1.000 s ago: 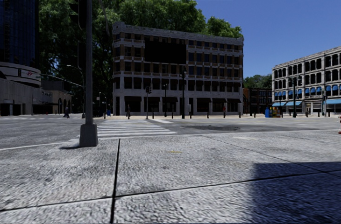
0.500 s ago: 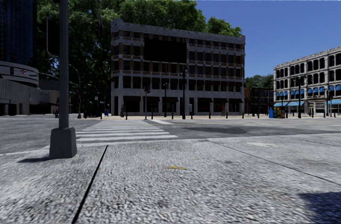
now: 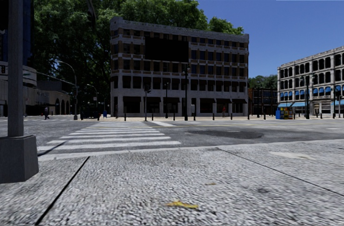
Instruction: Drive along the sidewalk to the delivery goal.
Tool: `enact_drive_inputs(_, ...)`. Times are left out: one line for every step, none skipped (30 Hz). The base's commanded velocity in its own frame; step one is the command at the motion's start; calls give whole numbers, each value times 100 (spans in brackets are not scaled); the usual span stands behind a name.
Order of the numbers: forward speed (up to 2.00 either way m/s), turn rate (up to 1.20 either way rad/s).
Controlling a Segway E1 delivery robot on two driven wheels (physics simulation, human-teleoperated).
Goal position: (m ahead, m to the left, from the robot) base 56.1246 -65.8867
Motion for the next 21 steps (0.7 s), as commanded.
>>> enact_drive_inputs(200, 0)
enact_drive_inputs(200, 0)
enact_drive_inputs(200, 0)
enact_drive_inputs(200, 2)
enact_drive_inputs(200, 5)
enact_drive_inputs(200, 9)
enact_drive_inputs(200, 17)
enact_drive_inputs(200, 17)
enact_drive_inputs(200, 22)
enact_drive_inputs(200, 24)
enact_drive_inputs(200, 24)
enact_drive_inputs(200, 25)
enact_drive_inputs(200, 25)
enact_drive_inputs(200, 25)
enact_drive_inputs(200, 25)
enact_drive_inputs(200, 25)
enact_drive_inputs(200, 25)
enact_drive_inputs(200, 25)
enact_drive_inputs(200, 25)
enact_drive_inputs(200, 25)
enact_drive_inputs(200, 26)
